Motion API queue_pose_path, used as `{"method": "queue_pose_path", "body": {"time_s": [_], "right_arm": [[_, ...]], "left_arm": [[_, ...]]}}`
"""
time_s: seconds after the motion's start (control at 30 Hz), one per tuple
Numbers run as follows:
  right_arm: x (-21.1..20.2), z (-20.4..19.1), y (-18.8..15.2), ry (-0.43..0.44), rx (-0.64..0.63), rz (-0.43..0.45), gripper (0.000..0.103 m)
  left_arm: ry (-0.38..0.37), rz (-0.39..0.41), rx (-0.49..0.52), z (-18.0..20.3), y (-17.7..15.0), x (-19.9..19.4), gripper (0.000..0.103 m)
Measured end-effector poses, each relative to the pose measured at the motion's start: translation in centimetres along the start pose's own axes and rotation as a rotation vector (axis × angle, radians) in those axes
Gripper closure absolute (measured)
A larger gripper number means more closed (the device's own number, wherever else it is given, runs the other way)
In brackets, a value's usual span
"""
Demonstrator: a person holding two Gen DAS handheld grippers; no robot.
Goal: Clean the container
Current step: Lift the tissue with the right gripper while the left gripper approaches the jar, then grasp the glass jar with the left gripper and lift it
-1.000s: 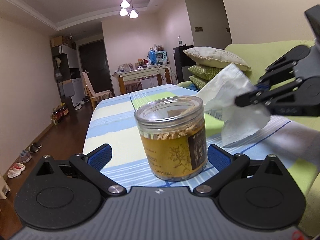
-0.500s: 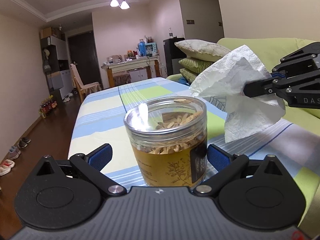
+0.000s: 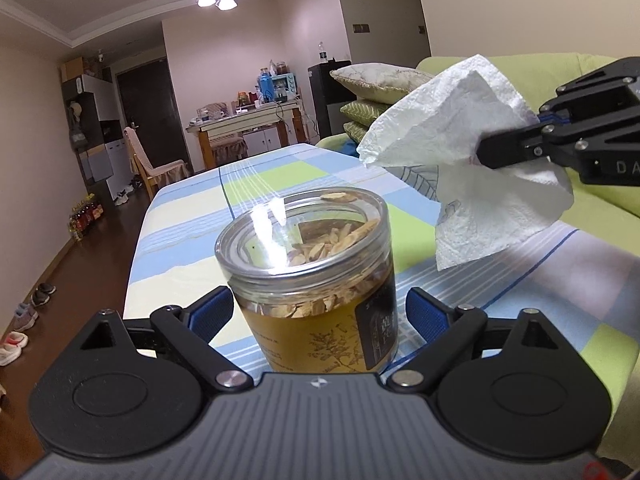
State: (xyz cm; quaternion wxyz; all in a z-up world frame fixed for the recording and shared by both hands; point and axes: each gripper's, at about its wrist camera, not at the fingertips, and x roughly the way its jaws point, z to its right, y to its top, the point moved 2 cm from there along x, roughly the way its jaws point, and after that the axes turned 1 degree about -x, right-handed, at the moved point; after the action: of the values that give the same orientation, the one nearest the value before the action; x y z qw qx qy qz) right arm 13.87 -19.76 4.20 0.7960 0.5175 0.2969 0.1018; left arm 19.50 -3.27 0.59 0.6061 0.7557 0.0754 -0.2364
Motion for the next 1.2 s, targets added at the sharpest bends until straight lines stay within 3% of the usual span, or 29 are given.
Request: {"method": "queue_pose_path", "body": {"time_s": [0.3,0.43,0.67,0.97,1.2], "right_arm": [[-1.0,-0.2,1.1,0.036,0.075,0.020,0.102],[-2.1,-0.5,2.2,0.112,0.126,0.042,0.101],[-2.6,-3.7,3.2,0.229,0.065,0.030,0.102],[-1.2,-5.0,2.5,0.250,0.051,-0.046,0.101],[-1.9,-6.5,3.0,0.341,0.072,-0.048,0.101]], "left_arm": [[-0.013,-0.004,0.005,-0.1,0.2,0.1,0.016],[-0.068,-0.001,0.033,0.4,-0.5,-1.5,0.016],[-0.177,0.022,0.090,1.7,-1.9,-4.4,0.015],[-0.167,0.062,0.088,1.9,-2.6,-4.3,0.015],[-0.165,0.073,0.088,1.8,-2.4,-3.7,0.015]]}}
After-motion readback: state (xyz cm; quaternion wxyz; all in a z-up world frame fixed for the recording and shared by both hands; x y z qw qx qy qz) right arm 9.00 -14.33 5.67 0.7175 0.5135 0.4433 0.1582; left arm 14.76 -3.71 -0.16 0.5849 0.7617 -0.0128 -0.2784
